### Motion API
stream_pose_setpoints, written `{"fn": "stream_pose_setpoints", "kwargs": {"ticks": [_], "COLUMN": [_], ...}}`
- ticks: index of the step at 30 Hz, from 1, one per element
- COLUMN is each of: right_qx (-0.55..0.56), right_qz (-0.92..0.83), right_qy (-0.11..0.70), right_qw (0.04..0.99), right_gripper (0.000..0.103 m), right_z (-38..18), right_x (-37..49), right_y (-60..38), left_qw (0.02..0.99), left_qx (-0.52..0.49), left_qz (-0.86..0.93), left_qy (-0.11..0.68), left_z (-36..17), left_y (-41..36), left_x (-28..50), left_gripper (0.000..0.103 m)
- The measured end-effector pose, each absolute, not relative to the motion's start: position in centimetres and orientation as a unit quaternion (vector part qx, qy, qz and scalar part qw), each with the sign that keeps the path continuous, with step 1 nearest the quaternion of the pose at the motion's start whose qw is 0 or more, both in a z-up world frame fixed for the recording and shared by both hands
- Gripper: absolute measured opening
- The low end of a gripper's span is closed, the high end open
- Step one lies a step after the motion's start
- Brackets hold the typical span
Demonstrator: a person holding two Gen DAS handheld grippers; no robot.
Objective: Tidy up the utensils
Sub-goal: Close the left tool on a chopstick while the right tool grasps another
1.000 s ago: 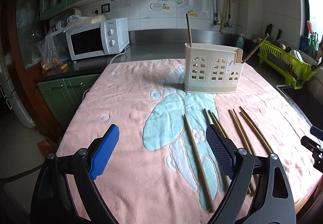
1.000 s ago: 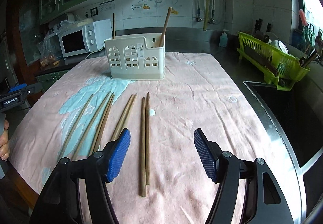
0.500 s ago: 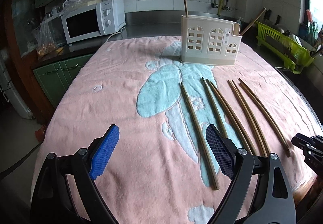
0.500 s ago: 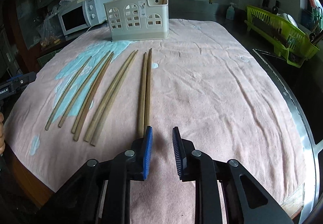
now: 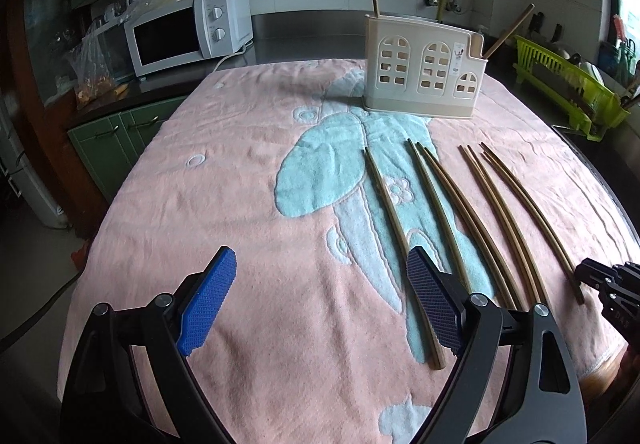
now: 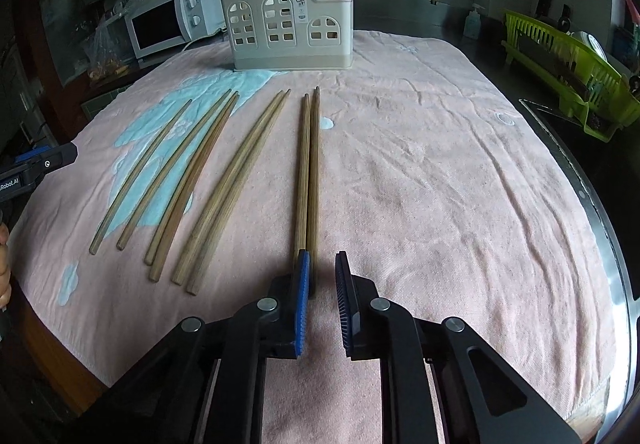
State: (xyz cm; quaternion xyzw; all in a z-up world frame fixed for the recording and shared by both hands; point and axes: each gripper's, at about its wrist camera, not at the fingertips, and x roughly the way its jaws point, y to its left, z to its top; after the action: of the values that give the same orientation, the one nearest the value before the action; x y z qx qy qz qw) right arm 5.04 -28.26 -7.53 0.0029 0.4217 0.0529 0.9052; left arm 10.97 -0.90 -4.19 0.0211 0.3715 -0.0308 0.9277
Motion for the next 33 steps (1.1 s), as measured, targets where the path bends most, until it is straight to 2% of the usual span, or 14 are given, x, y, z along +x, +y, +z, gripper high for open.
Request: {"fn": "stream_pose_setpoints", "kwargs": {"ticks": [20, 24, 33], "right_qx": [0.007, 0.010, 0.011], "right_qz": [0.060, 0.060, 0.061], "right_qy": [0.429, 0.428, 0.426], "right_qw": [0.901, 0.901, 0.903], "right_gripper": [0.007, 0.007, 0.007], "right_z": [-8.1, -8.1, -8.2], "right_x": [6.4, 6.2, 6.1], "right_y": [-27.8, -27.8, -28.0], "left_qw": [0.924, 0.917, 0.889], "left_qx": [0.022, 0.009, -0.015], "left_qz": [-0.042, -0.065, -0.125], "left_qy": [0.380, 0.393, 0.440], "left_z": [-4.5, -5.1, -8.2], "left_y": [-1.5, -2.0, -4.4], "left_x": [11.0, 10.9, 11.4], "left_gripper": [0.085, 0.077, 0.045]}}
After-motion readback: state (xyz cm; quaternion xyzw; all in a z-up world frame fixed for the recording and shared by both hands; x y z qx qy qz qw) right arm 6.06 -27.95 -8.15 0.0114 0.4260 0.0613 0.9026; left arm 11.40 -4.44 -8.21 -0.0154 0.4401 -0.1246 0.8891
